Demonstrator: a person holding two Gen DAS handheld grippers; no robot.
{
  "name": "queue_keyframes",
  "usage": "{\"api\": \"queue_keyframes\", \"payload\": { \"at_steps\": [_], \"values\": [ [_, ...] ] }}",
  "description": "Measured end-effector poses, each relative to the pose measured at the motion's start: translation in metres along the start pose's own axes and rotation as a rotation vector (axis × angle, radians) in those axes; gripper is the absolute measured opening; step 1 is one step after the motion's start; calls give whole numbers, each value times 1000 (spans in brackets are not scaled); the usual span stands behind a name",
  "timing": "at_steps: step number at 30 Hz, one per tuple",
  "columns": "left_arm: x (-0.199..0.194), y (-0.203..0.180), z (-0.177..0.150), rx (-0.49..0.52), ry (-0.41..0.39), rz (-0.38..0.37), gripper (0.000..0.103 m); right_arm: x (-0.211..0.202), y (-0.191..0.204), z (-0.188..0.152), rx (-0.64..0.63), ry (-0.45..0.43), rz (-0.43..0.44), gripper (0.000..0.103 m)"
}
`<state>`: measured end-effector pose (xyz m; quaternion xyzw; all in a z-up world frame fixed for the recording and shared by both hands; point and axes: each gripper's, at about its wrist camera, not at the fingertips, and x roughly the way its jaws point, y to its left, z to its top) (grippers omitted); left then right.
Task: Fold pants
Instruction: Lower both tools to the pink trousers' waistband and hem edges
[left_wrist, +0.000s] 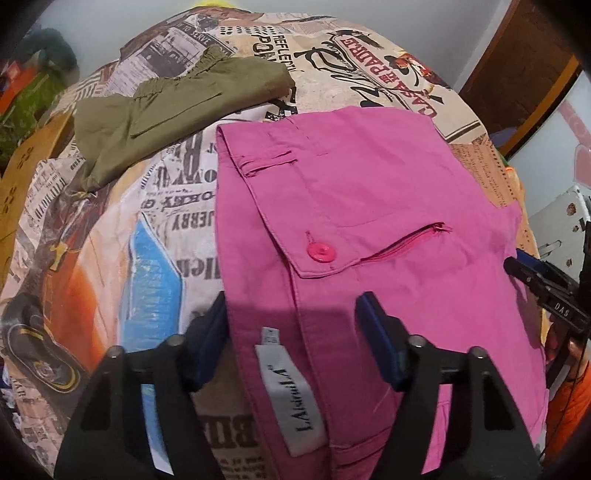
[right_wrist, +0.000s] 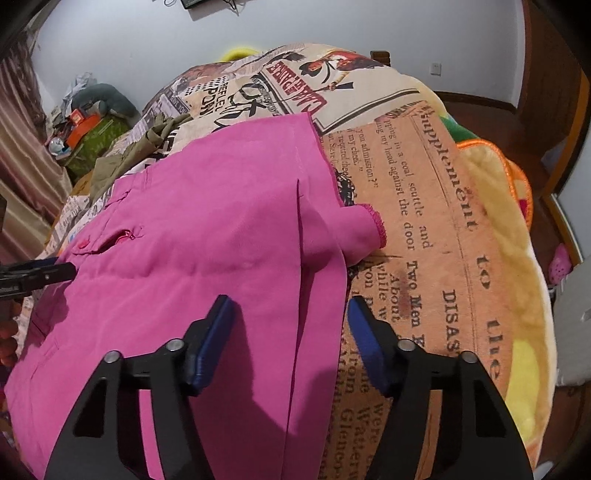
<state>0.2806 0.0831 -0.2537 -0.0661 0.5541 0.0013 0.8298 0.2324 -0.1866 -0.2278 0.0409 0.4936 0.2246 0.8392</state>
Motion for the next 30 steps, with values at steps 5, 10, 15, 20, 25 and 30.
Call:
{"api": "queue_keyframes", "payload": {
  "at_steps": [5,10,15,20,25,30],
  "values": [
    [-9,-5,0,47,-14,21,45,0,2,1,-22,-3,7,45],
    [-20,-2,1,36,-32,20,41,-9,5,5,-41,-33,-6,44],
    [-38,-3,-2,43,-95,64,41,-15,7,9,-55,-60,-29,44],
    [-33,-8,0,57,-69,32,41,-8,9,10,-61,-41,-13,45],
    [-4,-11,-2,52,16,-3,41,7,9,7,-39,4,9,45],
    [0,-7,-1,24,11,-33,38,9,8,7,-48,11,34,45]
  ]
}}
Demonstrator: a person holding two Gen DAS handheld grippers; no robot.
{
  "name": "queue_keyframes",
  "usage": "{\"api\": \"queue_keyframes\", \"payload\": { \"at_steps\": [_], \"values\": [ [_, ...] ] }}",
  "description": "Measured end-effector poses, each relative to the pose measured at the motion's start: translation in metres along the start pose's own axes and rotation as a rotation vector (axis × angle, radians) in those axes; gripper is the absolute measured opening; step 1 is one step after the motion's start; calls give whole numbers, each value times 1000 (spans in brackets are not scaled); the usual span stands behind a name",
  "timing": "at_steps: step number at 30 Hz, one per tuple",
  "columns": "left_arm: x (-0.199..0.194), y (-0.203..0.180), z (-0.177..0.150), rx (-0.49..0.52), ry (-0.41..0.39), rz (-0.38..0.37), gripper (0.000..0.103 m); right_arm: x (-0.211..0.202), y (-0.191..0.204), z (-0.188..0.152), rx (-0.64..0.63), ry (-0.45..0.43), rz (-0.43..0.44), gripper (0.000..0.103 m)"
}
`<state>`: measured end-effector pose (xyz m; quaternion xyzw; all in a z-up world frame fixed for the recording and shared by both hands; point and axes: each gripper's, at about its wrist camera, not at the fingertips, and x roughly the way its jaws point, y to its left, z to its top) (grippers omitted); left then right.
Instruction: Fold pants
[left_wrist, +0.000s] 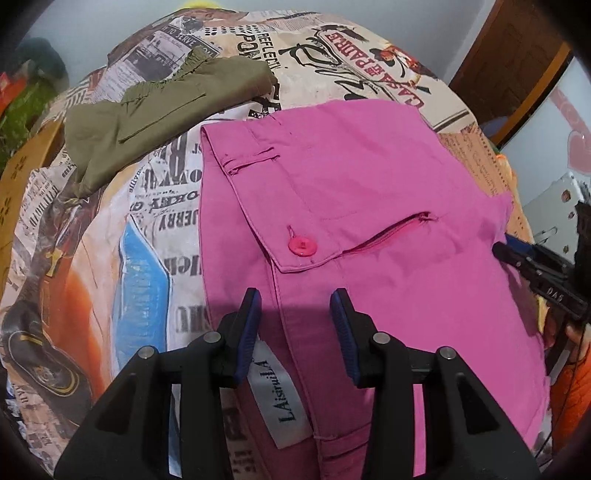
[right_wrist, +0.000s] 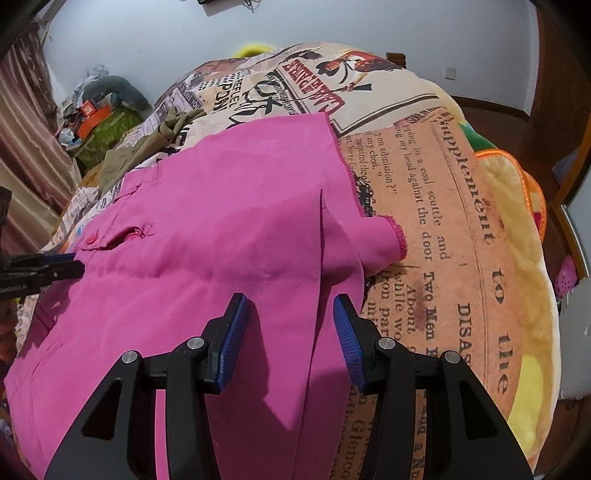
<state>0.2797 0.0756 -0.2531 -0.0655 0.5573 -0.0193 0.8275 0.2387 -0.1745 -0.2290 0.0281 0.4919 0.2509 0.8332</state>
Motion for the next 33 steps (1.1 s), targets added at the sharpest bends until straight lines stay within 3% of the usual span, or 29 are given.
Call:
{"api": "queue_keyframes", "payload": {
  "at_steps": [2,4,7,11,17,33],
  "values": [
    [0,1,-1,-13,0,-18,34,0,1,-1,-5,0,4,44],
    [-1,1,-2,-11,-2,-19,31,0,5,-2,-19,-3,11,36],
    [-2,-2,-3,4,-4,-33,17,1,12,-1,-59,-2,3,25],
    [-4,-15,-5,97,-39,31,5,3,19,-1,-95,2,-3,14],
    [-9,-11,-6,126,-64,87,3,-3,27,-4,-136,-16,-52,8],
    [-4,6,-15,65,-43,76,8,-2,31,-9,-124,-9,-94,7]
  ]
}}
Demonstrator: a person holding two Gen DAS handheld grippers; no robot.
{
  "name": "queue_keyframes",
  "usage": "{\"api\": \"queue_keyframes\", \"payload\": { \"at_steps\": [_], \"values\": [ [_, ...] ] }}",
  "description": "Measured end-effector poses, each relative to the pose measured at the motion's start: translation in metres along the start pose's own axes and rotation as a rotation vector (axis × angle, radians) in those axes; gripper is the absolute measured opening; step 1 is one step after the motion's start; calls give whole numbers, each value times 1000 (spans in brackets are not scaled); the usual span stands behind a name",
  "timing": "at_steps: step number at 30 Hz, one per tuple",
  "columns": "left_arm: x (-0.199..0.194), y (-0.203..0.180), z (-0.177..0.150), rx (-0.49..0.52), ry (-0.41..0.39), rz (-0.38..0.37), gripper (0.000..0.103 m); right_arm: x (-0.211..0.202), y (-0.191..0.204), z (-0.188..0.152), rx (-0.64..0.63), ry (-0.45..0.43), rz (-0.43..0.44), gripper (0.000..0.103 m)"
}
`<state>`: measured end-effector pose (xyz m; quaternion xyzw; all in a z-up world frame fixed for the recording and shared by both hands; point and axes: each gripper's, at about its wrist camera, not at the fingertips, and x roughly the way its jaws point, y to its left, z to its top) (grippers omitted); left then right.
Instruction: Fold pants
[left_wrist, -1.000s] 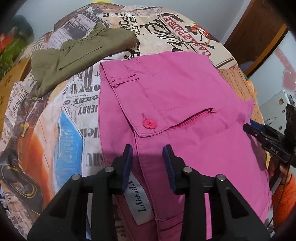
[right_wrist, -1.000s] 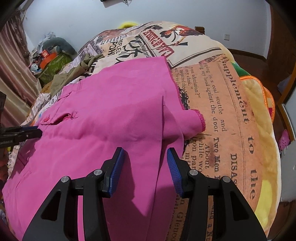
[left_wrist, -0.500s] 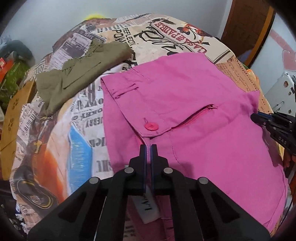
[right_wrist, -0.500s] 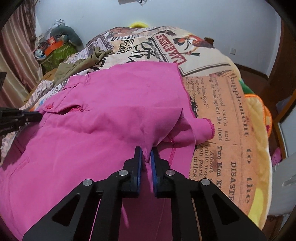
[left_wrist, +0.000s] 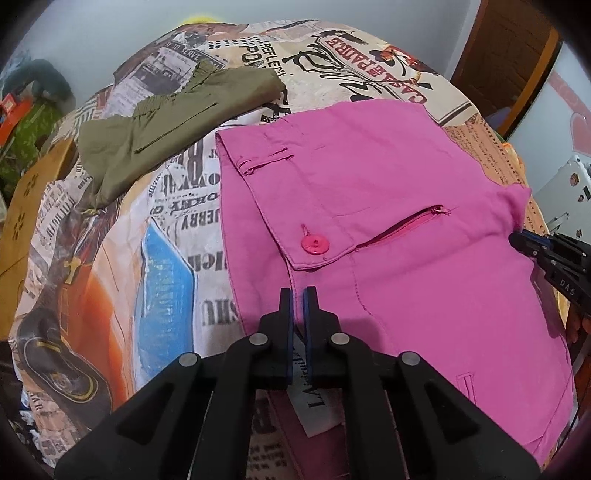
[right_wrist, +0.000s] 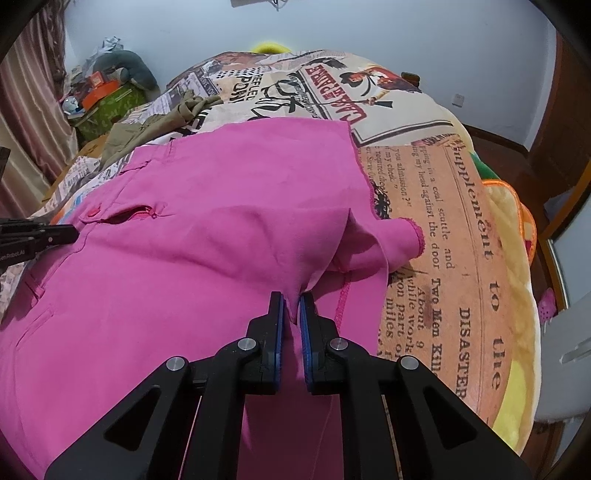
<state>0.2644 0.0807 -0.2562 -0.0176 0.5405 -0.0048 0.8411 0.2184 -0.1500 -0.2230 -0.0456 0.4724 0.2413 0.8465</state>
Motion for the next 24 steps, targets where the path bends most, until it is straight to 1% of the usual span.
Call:
{"api": "queue_keyframes", "payload": {
  "at_steps": [2,4,6,7,11,13,14,15,16,17,18,20,22,24],
  "values": [
    [-3,1,0,-3,9,5,9,-1,1,0,-1,3,-10,8],
    [-8,1,4,-29,20,11,10,-5,1,-2,4,0,-16,8],
    [-15,1,8,-27,4,30,11,-10,-3,-3,21,-12,-25,17],
    [-21,0,10,-19,-17,51,11,-12,-5,-3,30,-11,-38,18],
    [-30,7,18,-34,-36,40,18,-21,-13,-3,54,-14,-64,19],
    [-30,9,23,-32,-45,54,21,-28,-17,0,54,-26,-77,20],
    [-30,10,25,-29,-48,58,23,-31,-18,2,52,-34,-83,23],
    [-29,10,27,-31,-47,57,26,-34,-21,5,52,-49,-89,28],
    [-27,11,30,-37,-42,48,28,-36,-22,6,54,-60,-90,32],
    [-24,12,32,-44,-35,31,30,-39,-24,10,61,-79,-87,38],
    [-22,12,33,-47,-30,21,31,-41,-26,13,71,-93,-80,41],
    [-16,9,33,-45,-16,-3,32,-39,-31,20,97,-104,-43,41],
    [-6,2,30,-19,2,5,33,-33,-31,26,110,-99,-14,41],
    [7,-3,26,6,32,26,34,-22,-28,31,100,-106,-7,41]
  ]
}}
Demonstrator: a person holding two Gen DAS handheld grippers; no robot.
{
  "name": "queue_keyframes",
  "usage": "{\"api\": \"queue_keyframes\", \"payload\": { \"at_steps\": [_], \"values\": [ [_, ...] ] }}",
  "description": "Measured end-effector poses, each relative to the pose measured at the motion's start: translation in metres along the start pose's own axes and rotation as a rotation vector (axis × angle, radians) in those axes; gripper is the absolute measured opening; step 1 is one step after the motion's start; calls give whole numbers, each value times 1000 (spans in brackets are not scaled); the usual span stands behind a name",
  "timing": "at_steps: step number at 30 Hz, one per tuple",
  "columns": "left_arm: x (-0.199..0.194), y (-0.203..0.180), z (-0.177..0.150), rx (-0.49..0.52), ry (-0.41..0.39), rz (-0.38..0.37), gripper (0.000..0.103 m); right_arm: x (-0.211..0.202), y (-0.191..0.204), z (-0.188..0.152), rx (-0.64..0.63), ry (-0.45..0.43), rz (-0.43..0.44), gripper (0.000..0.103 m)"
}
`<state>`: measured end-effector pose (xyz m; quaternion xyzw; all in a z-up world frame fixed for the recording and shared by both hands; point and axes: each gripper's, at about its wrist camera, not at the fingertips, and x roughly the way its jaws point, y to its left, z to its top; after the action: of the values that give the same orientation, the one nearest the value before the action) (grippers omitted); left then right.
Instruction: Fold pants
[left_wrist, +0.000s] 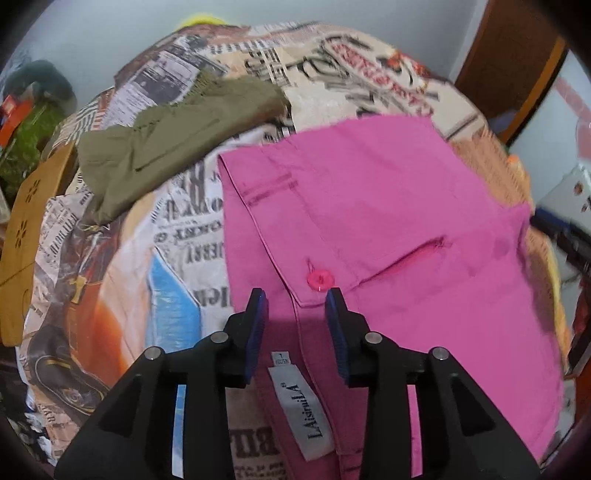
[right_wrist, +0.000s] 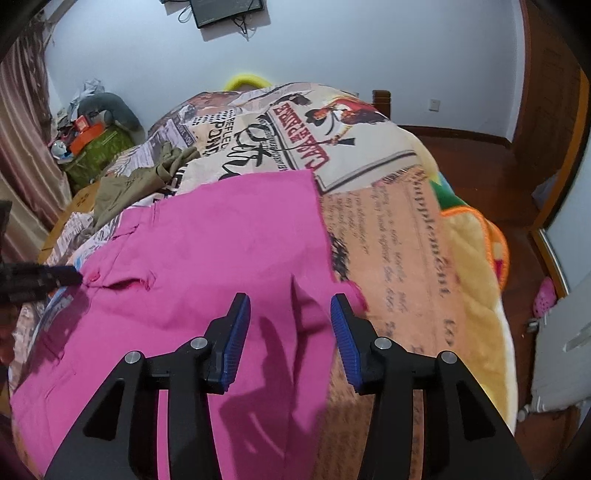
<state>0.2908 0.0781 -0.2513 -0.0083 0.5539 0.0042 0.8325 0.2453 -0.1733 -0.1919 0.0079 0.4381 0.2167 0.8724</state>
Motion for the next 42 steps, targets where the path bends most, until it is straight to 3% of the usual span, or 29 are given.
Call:
{"api": "queue_keyframes", "payload": {
  "at_steps": [3,4,5,6,11,14,20,28,31,33,38,42],
  "values": [
    [8,-1,-4,2,6,8,35,20,4,4,-16,22,9,39],
    [7,0,-5,1,0,6,35,22,4,3,-20,28,6,34],
    [7,0,-5,0,-1,4,36,27,3,3,-26,34,-9,18],
    [7,0,-5,-2,-3,3,37,32,2,2,-32,45,-9,9],
    [8,-1,-7,6,-17,8,38,34,-2,0,-66,31,-30,8],
    [9,0,-9,-14,-25,12,39,41,-5,-1,-93,46,-104,2],
    [8,-4,-10,11,-29,35,40,44,-33,-7,-58,115,-137,2],
    [-12,2,-7,-30,-62,45,39,0,-35,4,-35,54,-102,6],
    [-20,9,-3,-40,-84,48,39,-4,-29,11,-33,36,-77,20],
    [-20,14,3,-51,-86,45,39,-1,-26,15,-33,18,-67,38],
    [3,21,19,-104,-4,-101,39,24,-22,26,-24,41,-44,40],
    [26,17,25,-112,41,-89,39,50,-27,26,-2,92,-49,40]
  ]
}}
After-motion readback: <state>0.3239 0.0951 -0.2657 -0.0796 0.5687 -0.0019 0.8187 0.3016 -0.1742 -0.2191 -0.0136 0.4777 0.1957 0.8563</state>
